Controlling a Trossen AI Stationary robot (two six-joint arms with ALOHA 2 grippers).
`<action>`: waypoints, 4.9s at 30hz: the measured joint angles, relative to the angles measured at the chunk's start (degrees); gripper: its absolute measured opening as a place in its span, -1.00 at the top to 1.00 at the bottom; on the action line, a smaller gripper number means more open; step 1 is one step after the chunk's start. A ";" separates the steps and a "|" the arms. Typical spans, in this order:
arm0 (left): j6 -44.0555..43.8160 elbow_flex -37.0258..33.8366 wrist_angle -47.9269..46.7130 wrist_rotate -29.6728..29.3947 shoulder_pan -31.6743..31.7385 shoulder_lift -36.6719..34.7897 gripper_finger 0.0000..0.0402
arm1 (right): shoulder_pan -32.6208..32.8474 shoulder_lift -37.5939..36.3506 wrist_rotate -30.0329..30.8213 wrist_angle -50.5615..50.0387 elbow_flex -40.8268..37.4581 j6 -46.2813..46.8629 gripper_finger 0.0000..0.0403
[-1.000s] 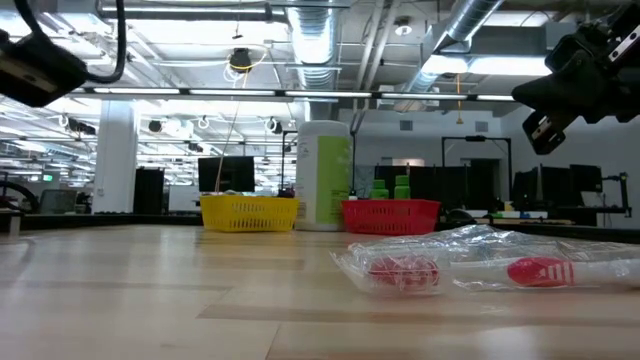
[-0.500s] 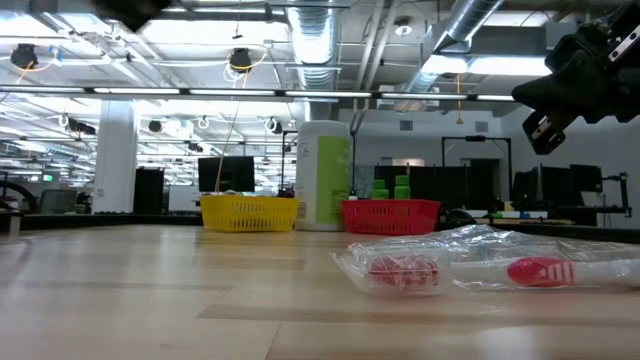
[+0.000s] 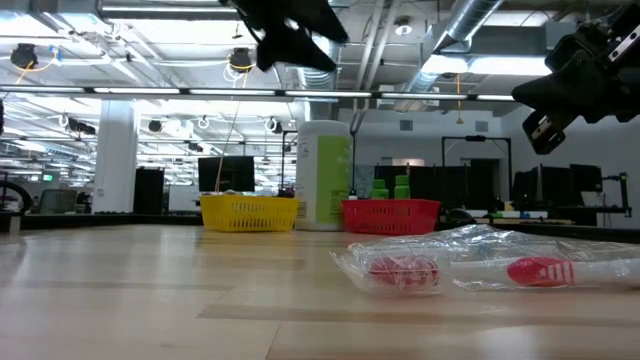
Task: Pick & Place Travel size toiletries
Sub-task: Put the dark blue toothbrush into the transparent bin
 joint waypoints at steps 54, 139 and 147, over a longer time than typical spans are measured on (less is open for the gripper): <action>-11.37 10.61 16.68 -16.61 -6.73 32.46 -0.02 | -0.01 0.01 0.01 0.00 -0.01 0.00 0.97; -29.28 -12.13 -35.01 1.19 -45.33 -13.54 0.93 | 0.00 0.01 0.00 -0.02 -0.02 0.01 0.97; -15.30 -12.13 -31.40 5.20 -45.09 -13.54 0.93 | -0.01 0.01 0.00 0.00 -0.02 0.01 0.97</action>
